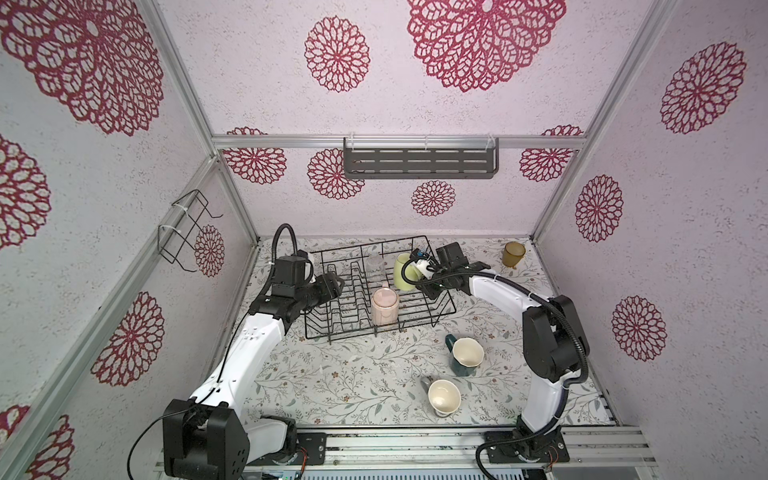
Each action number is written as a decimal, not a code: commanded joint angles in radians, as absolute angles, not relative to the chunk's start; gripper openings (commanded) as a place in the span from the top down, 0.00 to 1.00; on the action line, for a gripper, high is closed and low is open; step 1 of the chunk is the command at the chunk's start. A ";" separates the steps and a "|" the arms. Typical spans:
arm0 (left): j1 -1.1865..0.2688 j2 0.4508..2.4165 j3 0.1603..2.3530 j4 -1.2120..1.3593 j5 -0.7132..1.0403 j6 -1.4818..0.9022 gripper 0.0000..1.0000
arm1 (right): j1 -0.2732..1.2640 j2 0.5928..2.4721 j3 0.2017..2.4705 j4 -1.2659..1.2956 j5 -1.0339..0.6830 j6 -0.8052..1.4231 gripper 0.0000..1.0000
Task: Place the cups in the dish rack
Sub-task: 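Lower the green mug into the rack with the right gripper while left withdraws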
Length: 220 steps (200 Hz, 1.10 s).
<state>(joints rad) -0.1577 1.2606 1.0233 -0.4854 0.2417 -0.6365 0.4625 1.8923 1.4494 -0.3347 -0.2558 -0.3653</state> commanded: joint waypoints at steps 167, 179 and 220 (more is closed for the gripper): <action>0.016 1.680 1.380 -0.856 0.128 -0.465 0.64 | 0.513 2.199 1.885 -0.630 -0.446 -0.910 1.00; 0.013 1.698 1.396 -0.851 0.134 -0.451 0.69 | 0.514 2.203 1.888 -0.633 -0.449 -0.922 1.00; -0.004 1.766 1.470 -0.883 0.127 -0.403 0.80 | 0.517 2.219 1.891 -0.613 -0.501 -0.968 1.00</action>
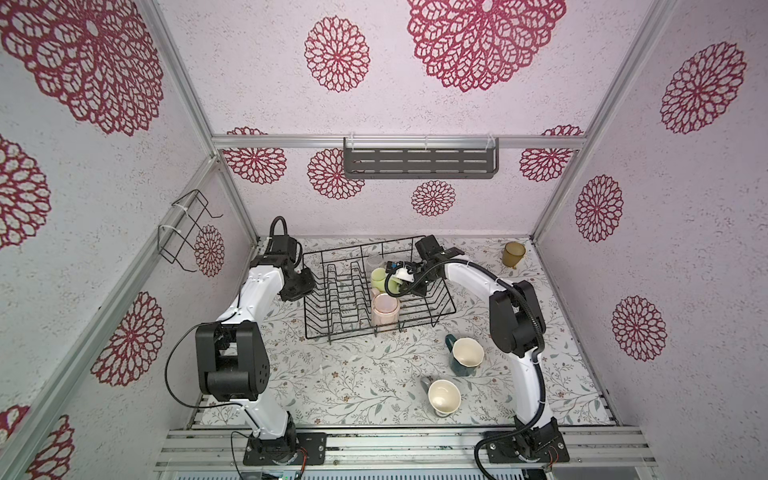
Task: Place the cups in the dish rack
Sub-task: 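Lower the green mug into the rack with the right gripper while left withdraws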
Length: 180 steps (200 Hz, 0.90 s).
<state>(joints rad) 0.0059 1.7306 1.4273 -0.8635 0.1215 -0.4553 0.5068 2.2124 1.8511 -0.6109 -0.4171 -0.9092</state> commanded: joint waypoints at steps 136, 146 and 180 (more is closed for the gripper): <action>-0.038 1.751 1.484 -0.912 0.117 -0.408 0.85 | 0.518 2.295 1.936 -0.546 -0.491 -0.905 0.75; -0.038 1.737 1.469 -0.909 0.121 -0.410 0.83 | 0.520 2.293 1.934 -0.549 -0.483 -0.907 0.73; -0.040 1.689 1.423 -0.906 0.126 -0.422 0.74 | 0.518 2.287 1.934 -0.548 -0.477 -0.908 0.69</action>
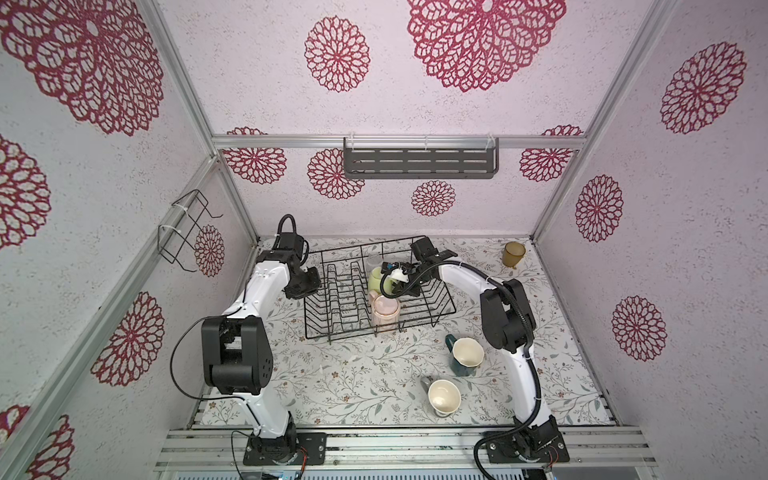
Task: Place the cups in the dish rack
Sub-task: 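Lower the green mug into the rack with the right gripper while left withdraws, then set the green mug upright in the rack and open the right gripper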
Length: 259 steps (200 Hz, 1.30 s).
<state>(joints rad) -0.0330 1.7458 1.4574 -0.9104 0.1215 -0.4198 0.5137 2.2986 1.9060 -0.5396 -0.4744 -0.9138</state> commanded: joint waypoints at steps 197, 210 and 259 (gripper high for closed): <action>-0.040 1.589 1.333 -0.882 0.179 -0.435 0.68 | 0.550 2.229 1.904 -0.481 -0.473 -0.653 0.88; -0.040 1.591 1.340 -0.893 0.180 -0.431 0.68 | 0.558 2.217 1.884 -0.471 -0.472 -0.617 0.88; -0.040 1.581 1.346 -0.903 0.191 -0.424 0.68 | 0.577 2.153 1.783 -0.377 -0.401 -0.439 0.86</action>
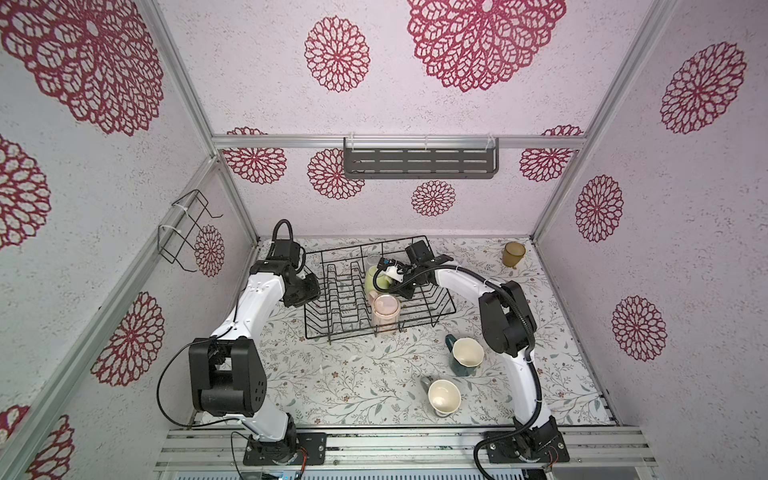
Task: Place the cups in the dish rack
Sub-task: 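Set the green mug upright in the rack and open the right gripper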
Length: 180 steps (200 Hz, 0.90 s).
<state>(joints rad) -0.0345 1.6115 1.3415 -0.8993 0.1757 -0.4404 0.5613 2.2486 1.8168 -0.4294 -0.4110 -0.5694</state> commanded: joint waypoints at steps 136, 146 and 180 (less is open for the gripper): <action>-0.041 1.552 1.323 -0.888 0.229 -0.435 0.66 | 0.594 2.065 1.712 -0.377 -0.331 -0.491 0.69; -0.043 1.553 1.328 -0.895 0.229 -0.437 0.66 | 0.595 2.058 1.710 -0.387 -0.333 -0.501 0.68; -0.049 1.536 1.307 -0.875 0.238 -0.444 0.66 | 0.594 2.050 1.717 -0.446 -0.340 -0.550 0.66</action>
<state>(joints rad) -0.0368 1.5730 1.3254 -0.8989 0.2199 -0.4423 0.5900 2.1078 1.7069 -0.3817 -0.3351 -0.4961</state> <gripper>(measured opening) 0.342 0.333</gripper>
